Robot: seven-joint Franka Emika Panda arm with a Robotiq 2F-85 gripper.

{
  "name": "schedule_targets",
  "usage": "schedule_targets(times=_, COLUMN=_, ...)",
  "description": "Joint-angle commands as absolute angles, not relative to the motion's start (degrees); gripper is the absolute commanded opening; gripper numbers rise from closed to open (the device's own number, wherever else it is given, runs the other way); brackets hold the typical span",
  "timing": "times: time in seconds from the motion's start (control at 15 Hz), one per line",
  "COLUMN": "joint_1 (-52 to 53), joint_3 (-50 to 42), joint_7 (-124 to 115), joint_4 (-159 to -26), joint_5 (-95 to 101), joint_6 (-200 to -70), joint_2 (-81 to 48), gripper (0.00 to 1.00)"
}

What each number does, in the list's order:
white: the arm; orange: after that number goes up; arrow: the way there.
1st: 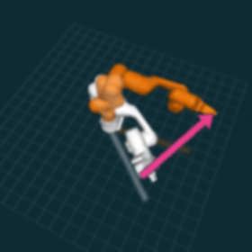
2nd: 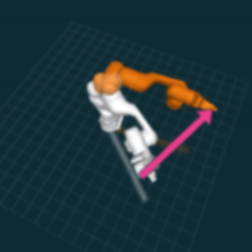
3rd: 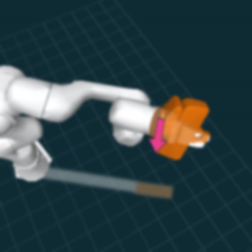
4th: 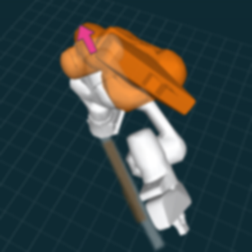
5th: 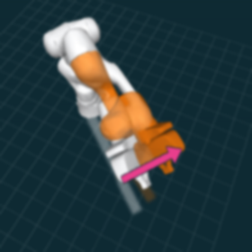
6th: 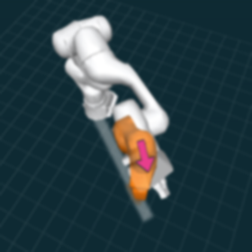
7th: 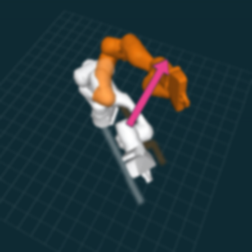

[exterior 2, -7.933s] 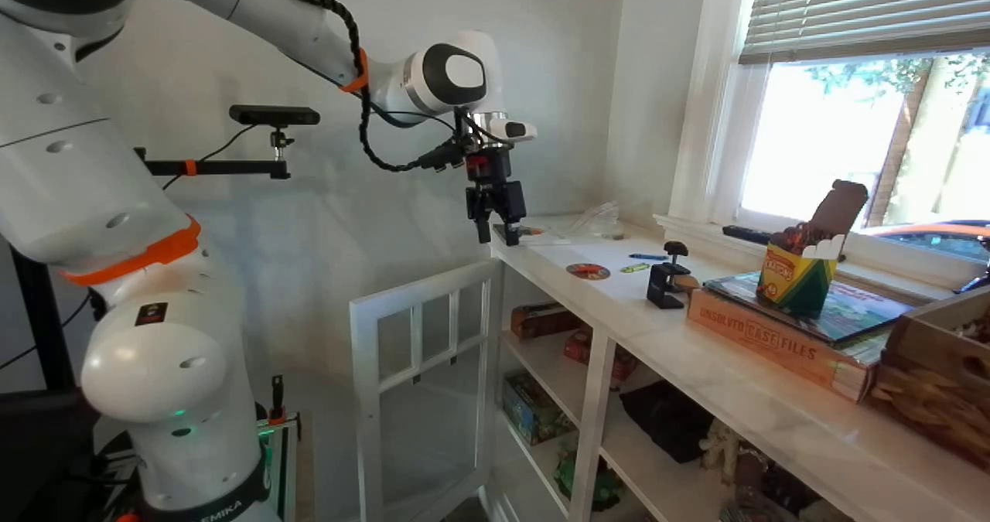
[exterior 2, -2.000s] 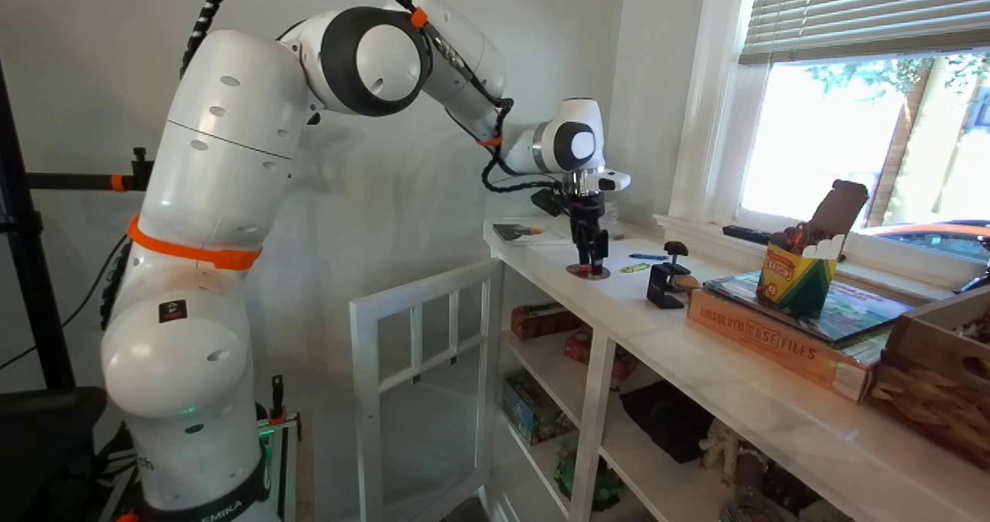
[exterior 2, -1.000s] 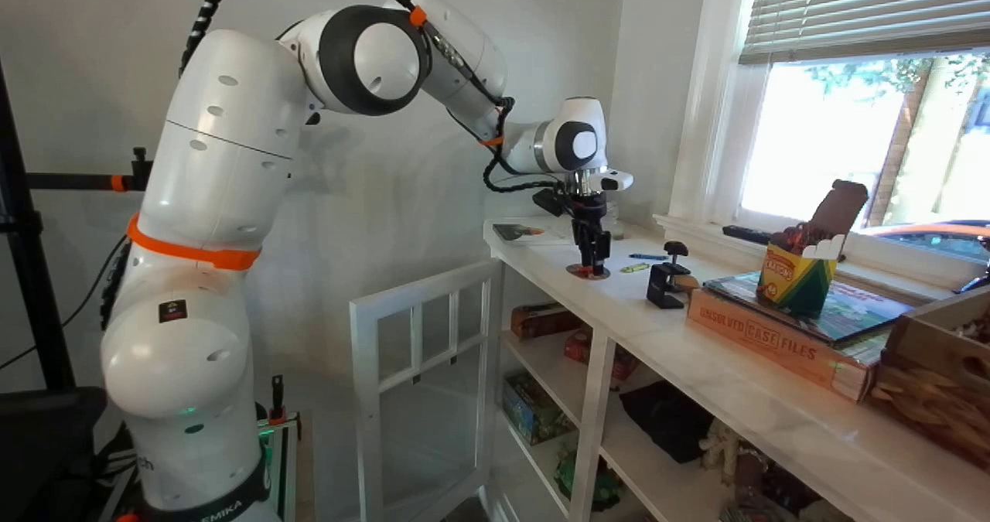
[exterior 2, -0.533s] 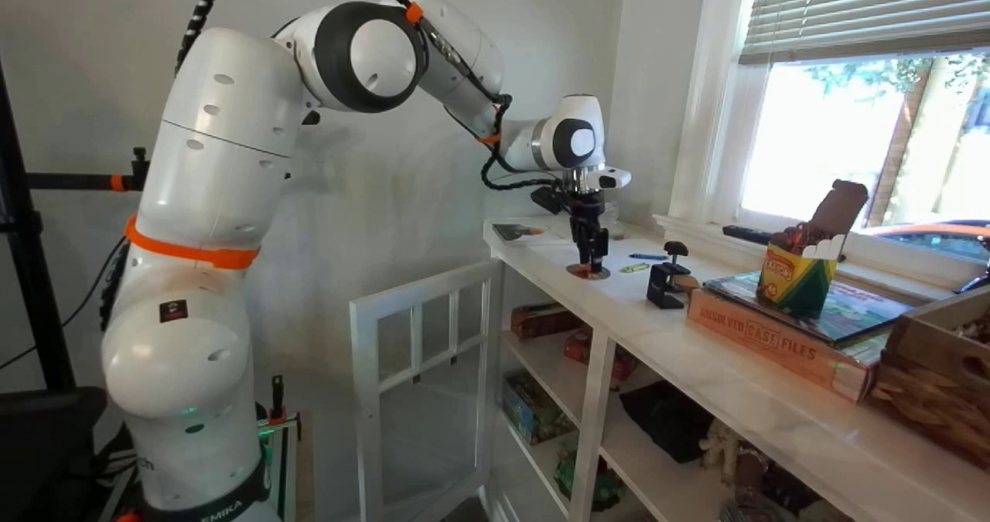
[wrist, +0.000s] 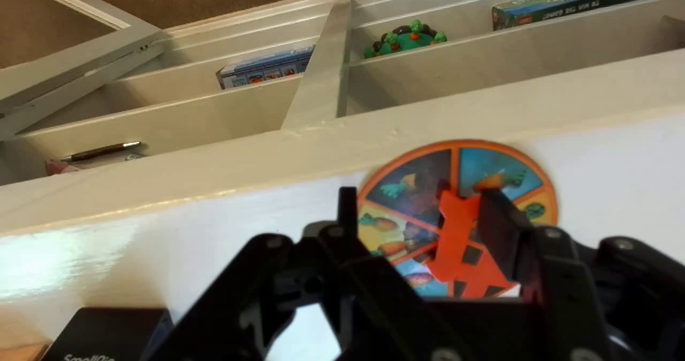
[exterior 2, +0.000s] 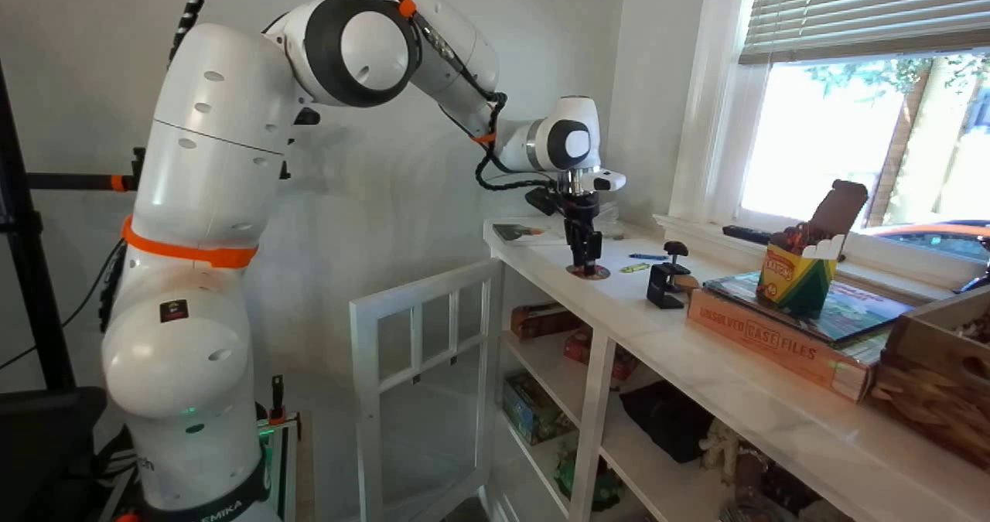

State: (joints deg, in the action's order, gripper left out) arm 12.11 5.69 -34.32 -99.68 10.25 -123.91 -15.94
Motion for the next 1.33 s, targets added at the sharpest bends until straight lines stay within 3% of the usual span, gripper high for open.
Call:
schedule_targets(times=0.0, joint_1=12.4, joint_3=5.3, joint_7=-33.7, joint_4=-102.4, joint_5=9.1, joint_6=-123.6, joint_2=-14.2, gripper=0.61)
schedule_targets(times=0.6, joint_1=12.2, joint_3=4.9, joint_7=-34.1, joint_4=-103.2, joint_5=9.4, joint_6=-123.7, joint_2=-13.3, gripper=0.63)
schedule_targets(times=0.8, joint_1=11.9, joint_3=4.8, joint_7=-33.8, joint_4=-103.0, joint_5=8.8, joint_6=-123.9, joint_2=-13.6, gripper=0.82)
schedule_targets(times=0.87, joint_1=12.0, joint_3=4.8, joint_7=-33.8, joint_4=-102.9, joint_5=8.6, joint_6=-124.0, joint_2=-13.8, gripper=0.81)
schedule_targets(times=0.93, joint_1=12.1, joint_3=4.9, joint_7=-33.8, joint_4=-102.7, joint_5=8.6, joint_6=-123.9, joint_2=-14.1, gripper=0.88)
schedule_targets(times=1.07, joint_1=12.2, joint_3=4.9, joint_7=-33.8, joint_4=-102.4, joint_5=8.5, joint_6=-123.8, joint_2=-14.4, gripper=0.89)
schedule_targets(times=1.27, joint_1=12.4, joint_3=5.2, joint_7=-33.6, joint_4=-101.7, joint_5=8.3, joint_6=-123.8, joint_2=-15.0, gripper=0.79)
